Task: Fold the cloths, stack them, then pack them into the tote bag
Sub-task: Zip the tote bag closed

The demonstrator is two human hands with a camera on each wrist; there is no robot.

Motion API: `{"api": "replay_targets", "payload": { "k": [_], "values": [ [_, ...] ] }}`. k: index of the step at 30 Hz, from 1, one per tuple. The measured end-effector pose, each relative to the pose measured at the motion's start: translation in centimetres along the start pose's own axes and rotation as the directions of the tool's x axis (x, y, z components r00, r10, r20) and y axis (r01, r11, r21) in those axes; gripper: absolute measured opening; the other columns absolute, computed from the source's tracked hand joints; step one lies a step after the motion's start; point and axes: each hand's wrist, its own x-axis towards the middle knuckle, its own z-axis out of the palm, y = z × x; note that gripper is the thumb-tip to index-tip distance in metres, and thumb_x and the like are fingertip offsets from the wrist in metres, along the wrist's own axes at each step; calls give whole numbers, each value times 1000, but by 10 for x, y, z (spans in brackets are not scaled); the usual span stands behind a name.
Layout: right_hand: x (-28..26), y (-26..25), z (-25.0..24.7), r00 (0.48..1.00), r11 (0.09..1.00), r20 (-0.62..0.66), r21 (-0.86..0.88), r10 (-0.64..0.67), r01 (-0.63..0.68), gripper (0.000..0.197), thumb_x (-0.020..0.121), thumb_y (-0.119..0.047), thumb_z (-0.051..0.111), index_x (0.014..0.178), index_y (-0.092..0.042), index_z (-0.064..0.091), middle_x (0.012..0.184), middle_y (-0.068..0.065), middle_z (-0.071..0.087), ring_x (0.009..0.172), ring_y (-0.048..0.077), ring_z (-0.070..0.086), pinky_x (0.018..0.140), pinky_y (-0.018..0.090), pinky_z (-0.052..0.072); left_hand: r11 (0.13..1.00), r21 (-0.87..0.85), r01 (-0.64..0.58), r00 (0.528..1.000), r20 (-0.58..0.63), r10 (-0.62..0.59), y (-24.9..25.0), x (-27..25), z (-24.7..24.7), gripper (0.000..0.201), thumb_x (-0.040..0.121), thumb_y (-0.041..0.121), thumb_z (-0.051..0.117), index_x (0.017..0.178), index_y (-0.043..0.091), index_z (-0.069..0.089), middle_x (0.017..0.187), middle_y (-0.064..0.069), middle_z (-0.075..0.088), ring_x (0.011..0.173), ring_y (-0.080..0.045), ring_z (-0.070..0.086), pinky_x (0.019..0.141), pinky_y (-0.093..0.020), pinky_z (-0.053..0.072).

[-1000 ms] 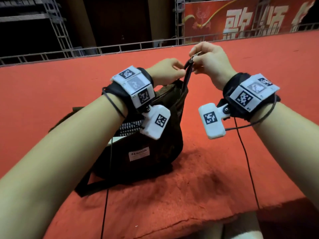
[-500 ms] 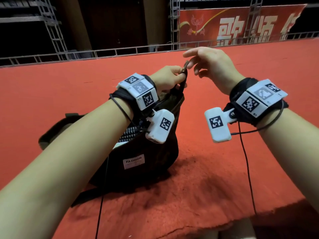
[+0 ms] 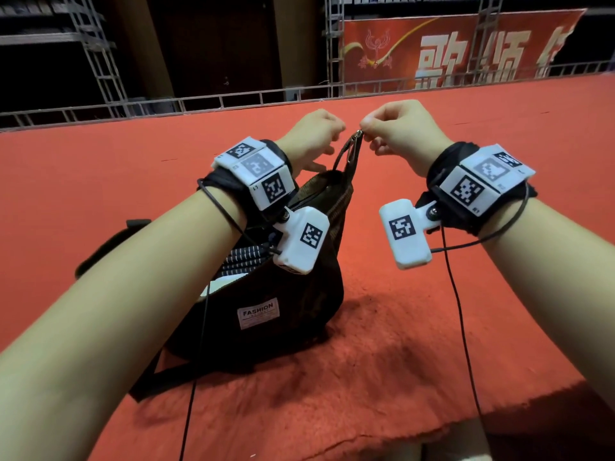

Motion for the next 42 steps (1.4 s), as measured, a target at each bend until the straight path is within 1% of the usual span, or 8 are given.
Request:
{"api": "replay_targets", "payload": {
  "k": [4,11,19,33,36,38,40,42],
  "values": [
    [-2,-6,3,1000,1000,-7,-18,-26,25,26,92,-6,53,67,-15,53,64,3,52,49,6,48,50,15,44,983,183,21,999,38,-28,4,-1,-2,34,94,48,44,86,16,53,77,6,54,62,-10,46,59,-23,41],
    [-4,-5,5,996,997,-47,-38,-72,71,28,90,0,48,71,-19,51,64,0,49,49,6,46,48,16,41,943,331,39,993,89,-72,-1,-2,-1,25,90,32,60,80,9,61,83,-8,57,53,-14,42,50,-21,40],
    [-4,-7,6,980,994,-167,-44,-110,104,34,81,5,45,71,-27,49,66,-5,45,60,9,43,53,17,36,979,153,133,979,134,-153,13,-10,-8,22,90,22,52,70,19,45,58,5,36,41,-7,23,37,-13,17],
    [-3,34,-7,922,996,-377,9,86,-89,37,77,5,40,67,-28,52,68,-5,48,58,10,45,54,22,37,643,731,229,865,150,-479,-50,-26,-61,23,88,24,57,71,12,49,57,-2,34,42,-15,26,41,-13,19],
    [-8,36,0,955,976,-281,-162,97,-146,36,81,3,39,80,-22,65,79,-1,57,65,10,50,62,24,41,684,682,258,872,141,-470,-56,-29,-67,15,88,25,56,83,12,50,63,-3,31,49,-15,22,47,-18,17],
    [-14,34,9,980,852,-184,-497,82,-164,36,86,-3,40,101,-20,68,113,9,56,103,23,51,89,32,43,698,671,252,891,121,-438,-54,-30,-68,12,88,22,57,87,11,53,64,-4,35,50,-16,26,49,-19,20],
    [-24,29,22,993,677,-46,-735,-108,40,31,88,-11,47,111,-21,66,132,11,44,127,30,33,106,40,26,692,686,227,906,112,-408,-51,-29,-69,13,89,22,58,86,9,56,66,-5,41,51,-18,32,48,-20,24],
    [-32,25,41,917,553,243,-738,-315,386,30,89,-22,53,117,-22,64,136,6,45,130,28,33,108,40,21,675,709,205,916,103,-387,-49,-29,-69,16,89,23,58,85,8,59,67,-6,45,52,-18,35,47,-19,25]
  ]
}}
